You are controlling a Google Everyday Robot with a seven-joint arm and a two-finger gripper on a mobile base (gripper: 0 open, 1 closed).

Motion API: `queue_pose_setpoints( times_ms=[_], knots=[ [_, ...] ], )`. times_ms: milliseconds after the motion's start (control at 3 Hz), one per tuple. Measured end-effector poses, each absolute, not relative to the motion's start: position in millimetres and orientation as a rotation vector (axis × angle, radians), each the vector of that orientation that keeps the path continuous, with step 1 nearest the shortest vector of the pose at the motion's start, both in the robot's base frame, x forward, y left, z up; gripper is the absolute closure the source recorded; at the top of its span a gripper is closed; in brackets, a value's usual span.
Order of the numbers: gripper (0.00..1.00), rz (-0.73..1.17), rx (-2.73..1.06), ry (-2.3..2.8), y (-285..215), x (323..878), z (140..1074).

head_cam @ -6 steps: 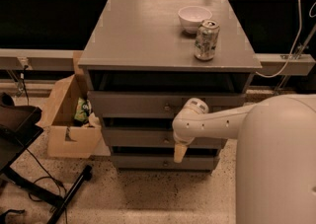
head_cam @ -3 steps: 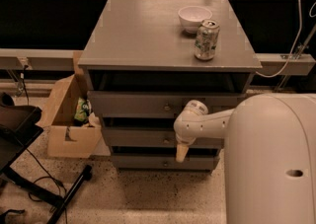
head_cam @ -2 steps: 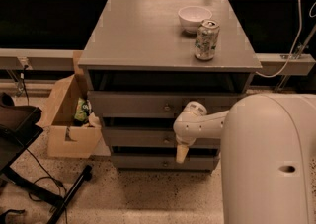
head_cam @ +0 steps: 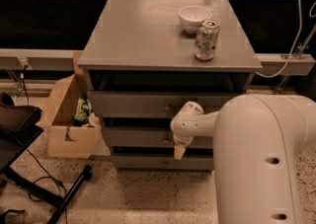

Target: Open middle drawer

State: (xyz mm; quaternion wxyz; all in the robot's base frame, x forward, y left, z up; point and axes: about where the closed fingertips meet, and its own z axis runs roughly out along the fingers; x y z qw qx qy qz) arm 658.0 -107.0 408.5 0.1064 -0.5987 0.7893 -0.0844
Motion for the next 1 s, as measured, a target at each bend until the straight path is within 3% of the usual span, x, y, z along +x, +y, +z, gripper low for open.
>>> queue_pose_setpoints(
  times_ms=[1000],
  knots=[
    [0.88,-0.239,-1.733,2.372,-136,635,410]
  ],
)
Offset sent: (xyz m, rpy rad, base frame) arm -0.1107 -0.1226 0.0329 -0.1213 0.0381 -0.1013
